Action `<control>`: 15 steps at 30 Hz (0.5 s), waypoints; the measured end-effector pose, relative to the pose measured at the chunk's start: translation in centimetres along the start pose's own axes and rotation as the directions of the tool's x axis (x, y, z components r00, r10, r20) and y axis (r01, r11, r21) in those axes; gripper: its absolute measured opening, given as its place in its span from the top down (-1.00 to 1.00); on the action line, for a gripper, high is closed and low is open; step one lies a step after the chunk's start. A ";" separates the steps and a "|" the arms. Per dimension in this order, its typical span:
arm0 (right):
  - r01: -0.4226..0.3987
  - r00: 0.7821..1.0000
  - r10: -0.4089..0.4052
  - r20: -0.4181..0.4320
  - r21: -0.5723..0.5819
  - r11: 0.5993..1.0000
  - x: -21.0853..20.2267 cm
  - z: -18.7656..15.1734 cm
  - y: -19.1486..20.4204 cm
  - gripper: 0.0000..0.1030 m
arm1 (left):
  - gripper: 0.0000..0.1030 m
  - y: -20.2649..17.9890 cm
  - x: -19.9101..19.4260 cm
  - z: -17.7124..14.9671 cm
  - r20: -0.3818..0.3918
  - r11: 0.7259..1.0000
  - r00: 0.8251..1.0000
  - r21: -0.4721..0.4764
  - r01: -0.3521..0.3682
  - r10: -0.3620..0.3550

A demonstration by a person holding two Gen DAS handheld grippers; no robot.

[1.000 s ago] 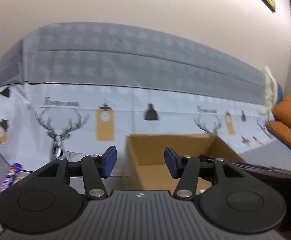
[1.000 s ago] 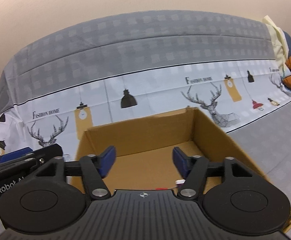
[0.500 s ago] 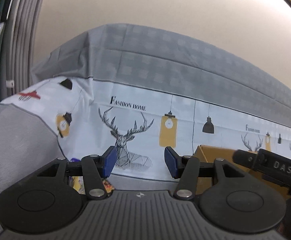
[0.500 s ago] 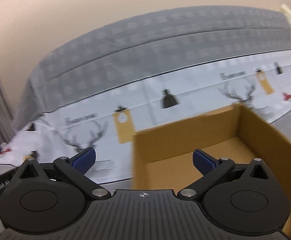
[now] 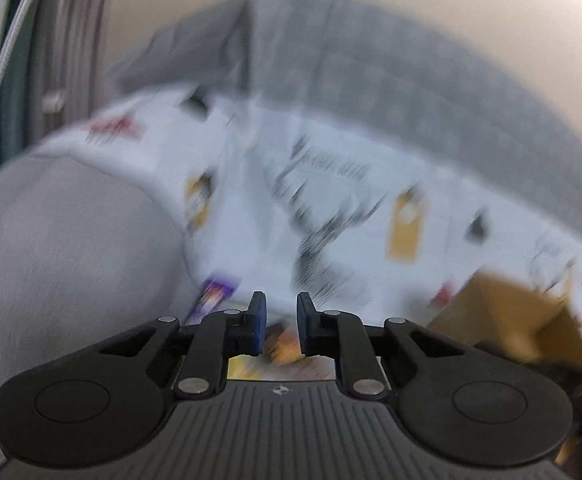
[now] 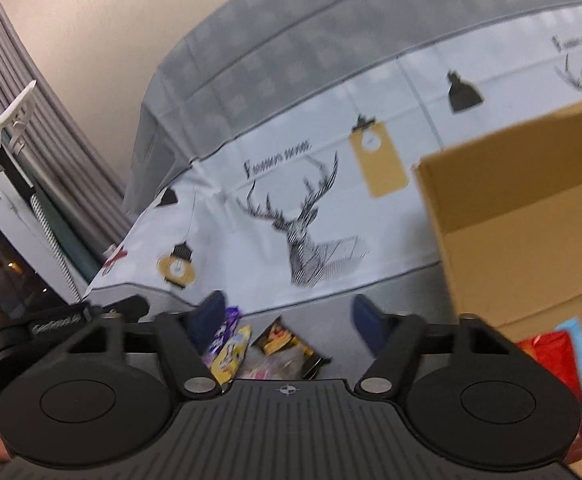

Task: Organize snacks
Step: 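Move both open grippers back toward the snacks on the sofa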

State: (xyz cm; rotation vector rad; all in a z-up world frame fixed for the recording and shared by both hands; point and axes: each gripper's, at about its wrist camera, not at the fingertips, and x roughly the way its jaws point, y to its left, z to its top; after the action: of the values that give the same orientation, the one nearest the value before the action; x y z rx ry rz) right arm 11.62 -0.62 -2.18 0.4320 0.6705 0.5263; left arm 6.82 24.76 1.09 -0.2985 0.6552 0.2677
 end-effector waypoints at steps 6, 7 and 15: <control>-0.023 0.998 0.024 -0.062 0.010 1.000 1.8 -1.0 0.1 0.11 | 0.69 2.9 3.1 -1.9 -0.046 0.995 0.999 -0.102 -0.007 0.003; -0.025 0.997 0.025 -0.069 0.007 1.000 2.0 -1.2 0.2 0.11 | 0.70 3.3 3.5 -2.1 -0.061 0.992 0.998 -0.128 -0.008 0.000; -0.052 0.986 0.059 -0.155 0.048 0.997 4.4 -2.7 -0.3 0.06 | 0.67 5.5 5.8 -1.7 -0.092 0.965 0.995 -0.260 0.016 -0.042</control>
State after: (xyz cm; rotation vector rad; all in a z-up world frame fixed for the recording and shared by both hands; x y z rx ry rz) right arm 12.85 2.29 -6.30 0.4546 0.8239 0.6036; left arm 8.48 30.09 -4.83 -0.5747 0.7118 0.3131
